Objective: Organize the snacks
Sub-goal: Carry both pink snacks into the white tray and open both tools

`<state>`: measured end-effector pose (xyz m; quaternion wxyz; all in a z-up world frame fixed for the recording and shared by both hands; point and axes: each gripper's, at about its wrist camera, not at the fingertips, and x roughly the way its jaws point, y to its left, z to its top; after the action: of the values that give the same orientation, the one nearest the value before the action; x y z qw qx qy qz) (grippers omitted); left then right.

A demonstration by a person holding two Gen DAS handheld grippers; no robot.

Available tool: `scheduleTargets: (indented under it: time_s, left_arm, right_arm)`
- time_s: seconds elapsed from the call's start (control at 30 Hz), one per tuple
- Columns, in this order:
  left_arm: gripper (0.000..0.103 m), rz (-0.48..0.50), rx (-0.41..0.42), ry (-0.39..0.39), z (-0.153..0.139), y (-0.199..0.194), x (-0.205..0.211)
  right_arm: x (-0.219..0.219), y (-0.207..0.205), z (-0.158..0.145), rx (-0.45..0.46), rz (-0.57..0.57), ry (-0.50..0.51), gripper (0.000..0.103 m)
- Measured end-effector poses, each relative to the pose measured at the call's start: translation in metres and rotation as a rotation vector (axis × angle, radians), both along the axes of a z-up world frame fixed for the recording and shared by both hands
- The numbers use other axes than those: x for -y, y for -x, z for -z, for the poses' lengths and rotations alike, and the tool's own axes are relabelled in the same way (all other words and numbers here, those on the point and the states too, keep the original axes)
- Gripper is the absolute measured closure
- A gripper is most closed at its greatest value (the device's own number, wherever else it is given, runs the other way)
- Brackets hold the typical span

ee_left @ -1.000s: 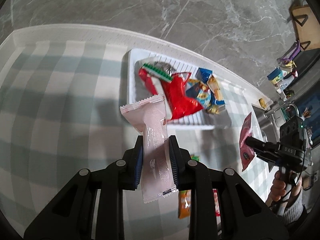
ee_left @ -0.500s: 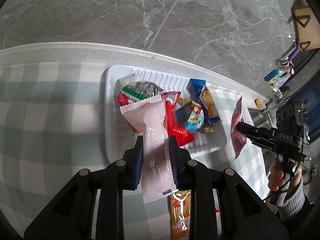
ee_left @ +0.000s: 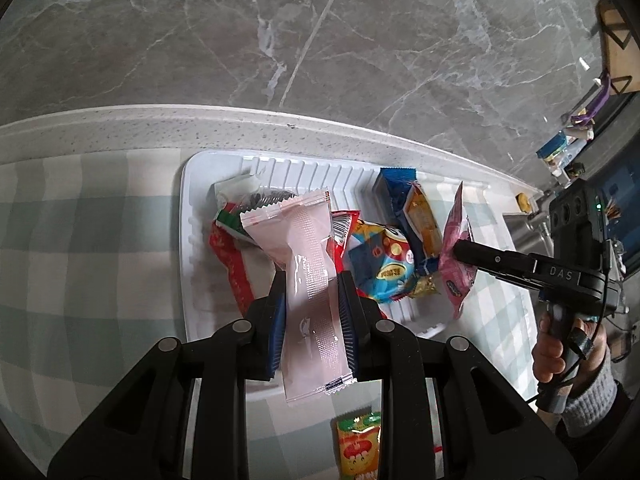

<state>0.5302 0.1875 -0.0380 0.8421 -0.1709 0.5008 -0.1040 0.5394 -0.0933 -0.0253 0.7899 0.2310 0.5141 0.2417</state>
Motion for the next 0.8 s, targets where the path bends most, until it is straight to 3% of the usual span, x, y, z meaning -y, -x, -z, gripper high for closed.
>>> scheduleTargets:
  time_s: [0.47,0.8]
  left_arm:
    - [0.079,-0.005,-0.035,-0.081,0.026,-0.024,0.016]
    - [0.078,-0.015,-0.018,-0.105,0.022,-0.022,0.018]
  right_arm:
    - [-0.010,-0.021,0.011,0.026,-0.012,0.105,0.082]
    - [-0.007,-0.014,0.004,0.060,-0.002,0.119,0.074]
